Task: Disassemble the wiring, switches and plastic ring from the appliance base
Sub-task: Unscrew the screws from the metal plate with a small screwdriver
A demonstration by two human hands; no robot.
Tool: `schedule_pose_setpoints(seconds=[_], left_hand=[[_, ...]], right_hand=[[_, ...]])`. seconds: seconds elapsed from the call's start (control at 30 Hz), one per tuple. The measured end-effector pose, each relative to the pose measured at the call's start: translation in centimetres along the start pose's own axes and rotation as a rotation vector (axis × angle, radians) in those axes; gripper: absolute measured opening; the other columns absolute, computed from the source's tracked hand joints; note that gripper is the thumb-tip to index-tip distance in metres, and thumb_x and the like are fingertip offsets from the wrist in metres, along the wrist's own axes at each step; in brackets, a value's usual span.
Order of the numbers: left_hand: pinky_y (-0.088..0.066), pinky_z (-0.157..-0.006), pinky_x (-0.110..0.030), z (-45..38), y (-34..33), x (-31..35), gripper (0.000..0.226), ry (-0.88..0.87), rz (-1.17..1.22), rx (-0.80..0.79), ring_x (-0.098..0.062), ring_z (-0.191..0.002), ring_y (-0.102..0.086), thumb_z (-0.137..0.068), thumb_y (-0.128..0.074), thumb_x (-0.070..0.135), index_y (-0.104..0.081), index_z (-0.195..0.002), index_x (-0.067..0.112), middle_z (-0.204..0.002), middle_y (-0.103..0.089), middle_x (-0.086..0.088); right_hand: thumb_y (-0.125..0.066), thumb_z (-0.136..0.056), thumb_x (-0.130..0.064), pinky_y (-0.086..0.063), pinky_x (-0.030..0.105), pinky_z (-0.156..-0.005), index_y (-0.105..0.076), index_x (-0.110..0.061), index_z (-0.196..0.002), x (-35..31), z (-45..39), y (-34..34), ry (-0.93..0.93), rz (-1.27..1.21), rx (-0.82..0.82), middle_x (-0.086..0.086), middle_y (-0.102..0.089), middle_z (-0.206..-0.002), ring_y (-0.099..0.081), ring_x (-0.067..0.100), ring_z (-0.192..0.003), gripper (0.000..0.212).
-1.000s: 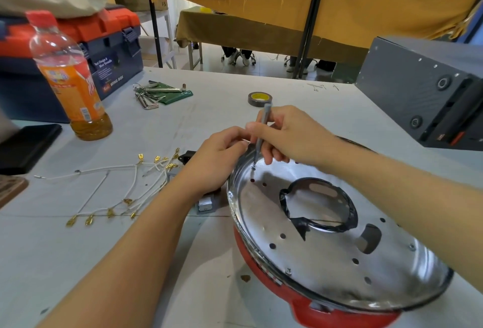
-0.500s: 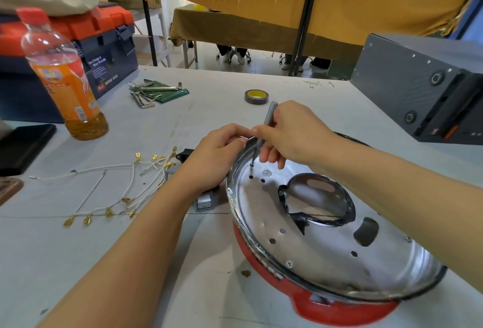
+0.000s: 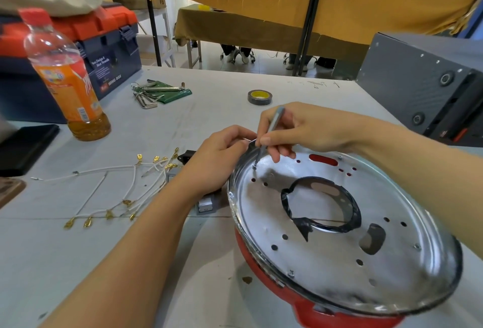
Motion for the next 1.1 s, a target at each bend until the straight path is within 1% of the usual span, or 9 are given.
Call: schedule_pose_setpoints(seconds=[0.2,0.33,0.47,0.53,0.6,0.7,0.83,0.97,1.1], left_hand=[[-0.05,-0.082,-0.036,0.1,-0.1,0.0,0.023,-0.004,0.015,0.011,-0.021,-0.089,-0.064,-0.098,-0.044,0.014,-0.064,-0.105,0.021,-0.092,-0.07,-0.002],[-0.05,-0.08,-0.031,0.1,-0.1,0.0,0.025,-0.017,0.025,-0.003,-0.011,-0.085,-0.064,-0.097,-0.043,0.011,-0.064,-0.103,0.021,-0.091,-0.07,0.004],[-0.051,-0.081,-0.028,0.1,-0.1,0.0,0.024,-0.014,0.017,0.0,-0.01,-0.088,-0.065,-0.098,-0.043,0.014,-0.063,-0.104,0.026,-0.094,-0.069,0.006],[-0.051,-0.086,-0.033,0.1,-0.1,0.0,0.024,-0.014,0.019,0.003,-0.013,-0.092,-0.065,-0.098,-0.043,0.013,-0.063,-0.104,0.023,-0.096,-0.069,0.003],[-0.051,-0.088,-0.039,0.1,-0.1,0.0,0.024,-0.013,0.022,0.004,-0.018,-0.093,-0.065,-0.098,-0.043,0.013,-0.064,-0.103,0.022,-0.096,-0.07,0.0],[-0.051,-0.089,-0.04,0.1,-0.1,0.0,0.024,-0.011,0.012,0.005,-0.016,-0.093,-0.065,-0.097,-0.043,0.014,-0.064,-0.103,0.025,-0.096,-0.07,0.002],[-0.05,-0.09,-0.045,0.1,-0.1,0.0,0.024,-0.008,0.016,0.001,-0.021,-0.095,-0.065,-0.097,-0.043,0.013,-0.064,-0.104,0.023,-0.096,-0.07,-0.001],[-0.051,-0.089,-0.041,0.0,0.0,0.0,0.024,-0.007,0.013,0.004,-0.018,-0.093,-0.064,-0.097,-0.044,0.013,-0.065,-0.102,0.023,-0.094,-0.07,0.002],[-0.049,-0.09,-0.04,-0.1,-0.1,-0.2,0.022,-0.002,0.03,0.005,-0.021,-0.097,-0.063,-0.097,-0.045,0.012,-0.065,-0.103,0.019,-0.097,-0.069,-0.002]], right_hand=[[-0.057,-0.092,-0.01,-0.041,0.016,-0.042,-0.06,0.0,-0.086,-0.7,-0.5,-0.9,-0.054,-0.011,0.146,0.001,-0.062,-0.051,-0.05,0.008,-0.043,0.012],[-0.053,-0.096,-0.022,-0.044,0.019,-0.04,-0.062,0.004,-0.077,-0.7,-0.6,-2.3,-0.108,-0.145,0.377,0.008,-0.064,-0.05,-0.057,0.015,-0.041,0.033],[-0.042,-0.1,-0.021,-0.044,0.016,-0.039,-0.059,-0.001,-0.066,-0.9,-0.3,-3.1,-0.118,0.054,0.506,0.005,-0.064,-0.047,-0.055,0.014,-0.035,0.043],[-0.038,-0.101,-0.019,-0.042,0.016,-0.037,-0.056,-0.003,-0.064,-1.2,-0.4,-3.6,-0.12,0.116,0.49,0.006,-0.063,-0.048,-0.052,0.012,-0.031,0.045],[-0.036,-0.102,-0.02,-0.042,0.016,-0.038,-0.057,-0.001,-0.07,-1.4,-0.5,-3.7,-0.128,0.123,0.472,0.008,-0.064,-0.051,-0.05,0.01,-0.031,0.043],[-0.036,-0.103,-0.02,-0.043,0.016,-0.041,-0.062,0.005,-0.082,-1.0,-0.7,-3.0,-0.14,0.048,0.407,0.005,-0.063,-0.05,-0.049,0.006,-0.036,0.042],[-0.037,-0.103,-0.021,-0.046,0.016,-0.045,-0.062,0.006,-0.088,-0.8,-0.4,-2.2,-0.07,0.011,0.255,0.006,-0.066,-0.055,-0.054,0.005,-0.042,0.039],[-0.037,-0.102,-0.022,-0.048,0.016,-0.053,-0.063,-0.001,-0.09,-0.3,-0.3,-0.8,-0.074,-0.092,0.047,0.01,-0.068,-0.066,-0.056,0.008,-0.053,0.036],[-0.038,-0.102,-0.018,-0.046,0.017,-0.051,-0.063,-0.001,-0.087,-0.7,-1.5,-0.2,-0.097,-0.055,-0.085,0.01,-0.064,-0.063,-0.053,0.01,-0.052,0.034]])
Point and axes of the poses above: each hand's wrist, its own z-axis away from the middle knuckle, its own y-axis out of the back of the hand, x = y × z, the point moved 3 cm from there along -z, towards the middle knuckle
